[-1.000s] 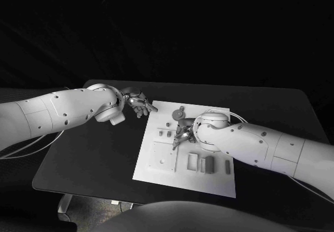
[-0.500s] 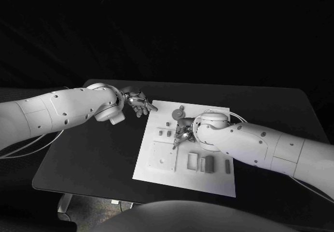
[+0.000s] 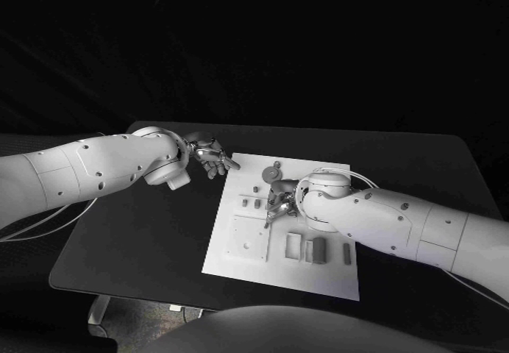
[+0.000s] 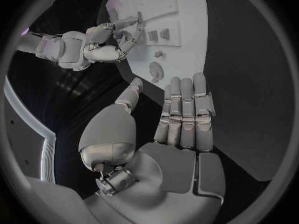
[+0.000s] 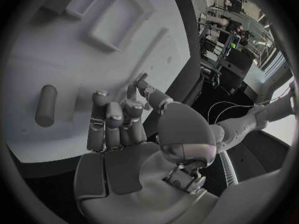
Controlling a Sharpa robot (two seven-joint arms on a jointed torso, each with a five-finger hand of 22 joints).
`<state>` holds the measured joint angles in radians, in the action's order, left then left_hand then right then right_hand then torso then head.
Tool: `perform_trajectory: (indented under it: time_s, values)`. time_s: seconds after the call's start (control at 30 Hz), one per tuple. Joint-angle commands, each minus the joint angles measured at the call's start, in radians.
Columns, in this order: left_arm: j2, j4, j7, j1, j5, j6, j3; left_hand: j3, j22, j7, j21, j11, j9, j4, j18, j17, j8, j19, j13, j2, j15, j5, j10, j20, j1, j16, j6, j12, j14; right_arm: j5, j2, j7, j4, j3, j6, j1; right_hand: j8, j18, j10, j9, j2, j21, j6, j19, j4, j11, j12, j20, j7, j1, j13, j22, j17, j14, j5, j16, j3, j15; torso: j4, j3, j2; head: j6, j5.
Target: Assemble the parts on the task board
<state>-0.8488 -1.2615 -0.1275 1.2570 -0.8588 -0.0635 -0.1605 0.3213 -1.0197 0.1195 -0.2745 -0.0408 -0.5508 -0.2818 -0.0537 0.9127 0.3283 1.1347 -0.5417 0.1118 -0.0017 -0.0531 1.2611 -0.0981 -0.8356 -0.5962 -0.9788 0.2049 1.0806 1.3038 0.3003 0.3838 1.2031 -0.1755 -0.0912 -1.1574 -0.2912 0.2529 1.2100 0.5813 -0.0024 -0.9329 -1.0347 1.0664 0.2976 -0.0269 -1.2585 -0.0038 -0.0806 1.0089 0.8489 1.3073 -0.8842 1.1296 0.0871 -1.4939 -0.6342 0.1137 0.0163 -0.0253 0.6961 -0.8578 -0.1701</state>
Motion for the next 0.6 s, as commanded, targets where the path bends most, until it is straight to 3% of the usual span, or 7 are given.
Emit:
perform_trajectory:
  time_s: [0.03,0.6]
  values:
    - [0.001,-0.001,0.003,0.001,0.0,0.006,0.001,0.007,-0.002,-0.003,0.005,-0.001,-0.002,-0.002,-0.02,-0.001,-0.005,-0.002,-0.001,-0.01,0.002,0.003,-0.004,0.001,-0.004,-0.004,-0.007,-0.003,-0.003,0.043,0.009,-0.015,0.002,-0.005,0.033,0.005,-0.004,0.009,0.004,0.001,0.001,-0.005,-0.009,-0.007,-0.002,-0.003,0.003,-0.001,-0.001,0.011,-0.002,0.019,0.001,0.003,-0.005,-0.004,-0.007,0.007,0.0002,-0.0002,0.0,0.001,0.001]
    - [-0.008,-0.005,0.005,0.001,0.003,0.002,0.0,0.006,-0.002,-0.002,0.006,-0.001,-0.002,-0.002,-0.019,-0.001,-0.005,-0.002,-0.002,-0.01,0.002,0.003,-0.004,0.001,-0.004,-0.004,-0.007,-0.004,-0.003,0.037,0.071,-0.066,0.074,-0.003,0.133,0.003,-0.014,0.009,0.015,0.007,-0.005,-0.008,-0.025,-0.002,-0.003,-0.008,0.004,-0.001,0.004,0.018,-0.004,0.018,0.002,0.009,-0.004,-0.005,-0.013,0.008,0.0005,0.0001,-0.001,0.007,-0.001]
